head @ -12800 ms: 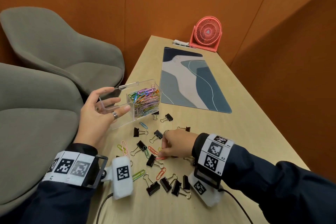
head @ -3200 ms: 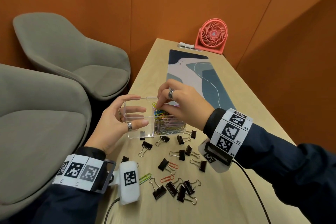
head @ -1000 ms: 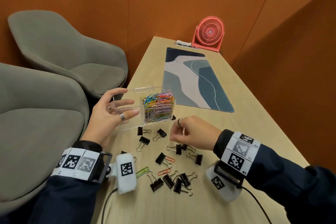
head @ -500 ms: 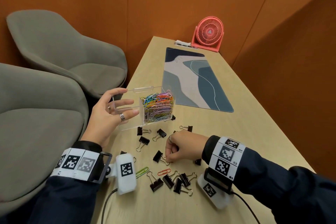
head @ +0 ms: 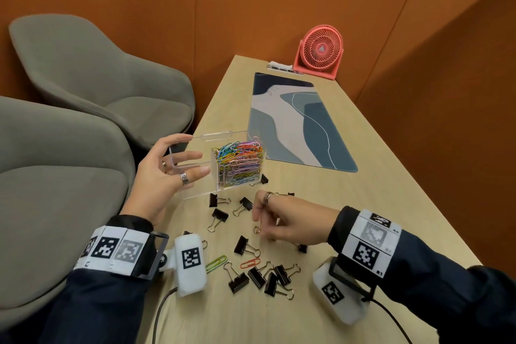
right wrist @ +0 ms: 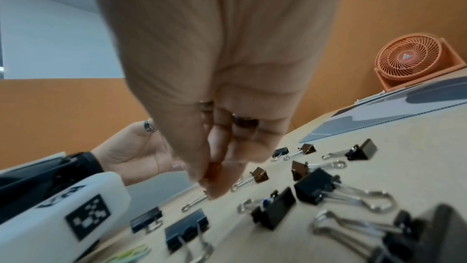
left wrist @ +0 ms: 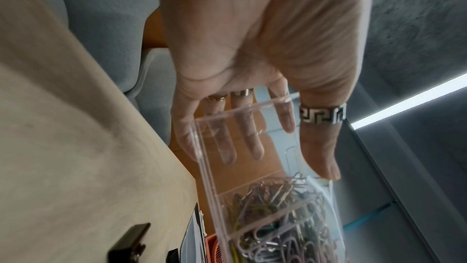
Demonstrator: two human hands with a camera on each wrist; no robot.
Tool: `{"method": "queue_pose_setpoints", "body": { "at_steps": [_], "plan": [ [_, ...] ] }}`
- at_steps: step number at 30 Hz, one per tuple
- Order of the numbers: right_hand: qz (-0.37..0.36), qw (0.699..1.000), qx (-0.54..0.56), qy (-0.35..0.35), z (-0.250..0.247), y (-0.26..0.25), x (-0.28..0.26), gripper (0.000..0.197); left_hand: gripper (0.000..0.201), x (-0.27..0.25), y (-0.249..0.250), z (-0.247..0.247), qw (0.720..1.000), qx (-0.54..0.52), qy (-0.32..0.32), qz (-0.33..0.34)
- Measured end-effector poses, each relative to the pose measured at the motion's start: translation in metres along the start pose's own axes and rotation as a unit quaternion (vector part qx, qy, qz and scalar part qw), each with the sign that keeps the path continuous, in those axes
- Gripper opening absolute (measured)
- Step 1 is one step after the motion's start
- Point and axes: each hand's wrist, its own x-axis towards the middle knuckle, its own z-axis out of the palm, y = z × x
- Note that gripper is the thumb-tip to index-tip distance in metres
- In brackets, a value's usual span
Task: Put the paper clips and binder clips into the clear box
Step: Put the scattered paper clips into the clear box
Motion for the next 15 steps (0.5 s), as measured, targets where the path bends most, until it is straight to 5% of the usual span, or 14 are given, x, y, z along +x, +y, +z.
{"method": "queue_pose_setpoints", "body": {
  "at_steps": [6,15],
  "plan": [
    [0.012,0.995,-0.005,-0.103,0.015,-0.01,0.002,0.029,0.066,0.0,0.0,0.0,1.0,0.001,-0.004,0.002],
    [0.026,0.996,-0.069,-0.048,0.024,-0.019,0.008,0.027,0.056,0.0,0.002,-0.003,1.0,-0.022,0.015,-0.001]
  ]
}}
